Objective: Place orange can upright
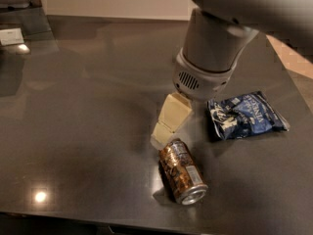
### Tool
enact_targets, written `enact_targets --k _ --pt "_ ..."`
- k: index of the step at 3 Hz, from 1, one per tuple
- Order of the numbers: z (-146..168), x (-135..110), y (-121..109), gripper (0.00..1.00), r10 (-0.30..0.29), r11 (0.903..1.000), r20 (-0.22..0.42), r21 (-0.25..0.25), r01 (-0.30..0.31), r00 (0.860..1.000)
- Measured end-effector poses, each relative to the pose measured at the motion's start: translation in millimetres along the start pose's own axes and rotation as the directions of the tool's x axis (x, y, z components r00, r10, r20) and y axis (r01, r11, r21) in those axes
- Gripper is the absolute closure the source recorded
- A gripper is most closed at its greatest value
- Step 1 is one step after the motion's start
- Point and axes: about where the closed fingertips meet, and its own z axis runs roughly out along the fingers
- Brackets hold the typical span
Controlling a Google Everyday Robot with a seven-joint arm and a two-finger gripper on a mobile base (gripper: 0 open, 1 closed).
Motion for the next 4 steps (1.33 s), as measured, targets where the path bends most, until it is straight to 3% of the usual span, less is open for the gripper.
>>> enact_targets --k 1,2,3,4 --pt "16.3 8.3 10.7 0.0 0.144 0.9895 -0.063 0.013 -0.144 0.987" --pt "31.7 16.9 19.6 0.0 0.261 0.9652 -0.125 0.033 -0.259 0.957" --pt "45.8 19.7 29.4 0.0 0.314 0.9493 -0.18 0.041 -0.312 0.932" --pt "59.7 20.4 38.3 0.0 0.332 0.942 -0.226 0.032 -0.334 0.916"
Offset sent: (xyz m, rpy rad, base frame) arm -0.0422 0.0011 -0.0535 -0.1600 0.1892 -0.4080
